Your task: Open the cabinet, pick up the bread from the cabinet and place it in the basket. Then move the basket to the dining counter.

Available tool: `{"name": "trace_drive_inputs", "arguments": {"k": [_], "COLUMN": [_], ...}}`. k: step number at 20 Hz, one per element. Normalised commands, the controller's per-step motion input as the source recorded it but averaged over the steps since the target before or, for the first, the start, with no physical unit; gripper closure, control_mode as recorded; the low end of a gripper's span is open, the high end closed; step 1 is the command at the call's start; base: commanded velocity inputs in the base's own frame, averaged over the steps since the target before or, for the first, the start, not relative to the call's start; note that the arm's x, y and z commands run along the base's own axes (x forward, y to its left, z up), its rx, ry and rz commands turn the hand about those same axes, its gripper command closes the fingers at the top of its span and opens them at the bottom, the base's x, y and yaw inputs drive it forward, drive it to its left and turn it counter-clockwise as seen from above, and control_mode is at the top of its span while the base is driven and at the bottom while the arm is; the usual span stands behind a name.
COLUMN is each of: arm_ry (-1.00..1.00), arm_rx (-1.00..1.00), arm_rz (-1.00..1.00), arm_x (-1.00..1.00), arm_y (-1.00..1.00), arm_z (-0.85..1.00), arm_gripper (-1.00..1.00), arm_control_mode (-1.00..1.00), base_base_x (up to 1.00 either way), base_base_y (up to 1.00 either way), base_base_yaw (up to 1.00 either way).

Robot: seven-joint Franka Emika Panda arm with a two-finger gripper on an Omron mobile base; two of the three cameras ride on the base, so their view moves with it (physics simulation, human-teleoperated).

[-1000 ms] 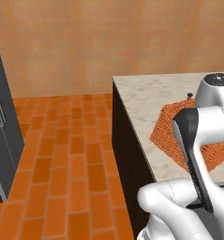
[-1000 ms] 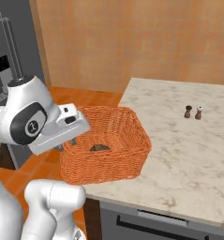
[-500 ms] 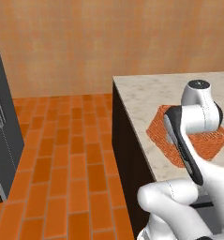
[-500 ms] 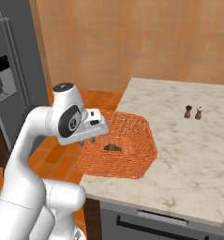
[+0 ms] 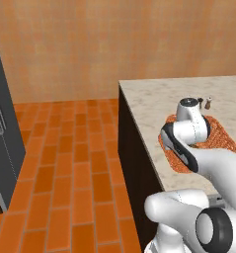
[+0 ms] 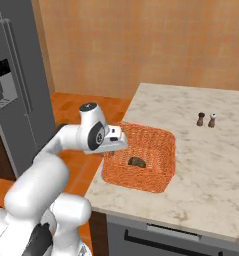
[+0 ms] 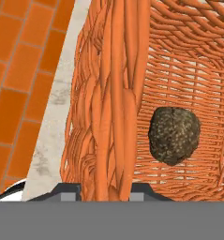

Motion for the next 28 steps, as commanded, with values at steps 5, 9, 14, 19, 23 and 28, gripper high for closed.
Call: {"name": "trace_drive_inputs", "arguments": {"k": [5,9,14,19,23,28], "arm_ry": [0.0,-0.01,-0.09,-0.4,-0.48,-0.36], "arm_rx": [0.01,0.09,0.1,0.02,0.0,0.0], "arm_rz": [-0.11,-0.1,-0.05,0.0,0.0,0.0], "arm_x": [0.74,0.02,-0.36,-0.99,-1.0,-1.0], "arm_y": [-0.13,-0.09,-0.01,0.22,0.49,0.53], "arm_z": [-0.56,0.26,0.97,0.82,0.69,0.85], "arm_gripper": [1.0,-1.0,-1.0,-1.0,-1.0,-1.0], "arm_control_mode": [-1.0,-1.0,-1.0,-1.0,-1.0,-1.0], "base_base_x": [0.0,0.0,0.0,0.0,0.0,0.0], "base_base_y": [0.0,0.0,0.0,0.0,0.0,0.0], "base_base_yaw": [0.0,0.0,0.0,0.0,0.0,0.0]}}
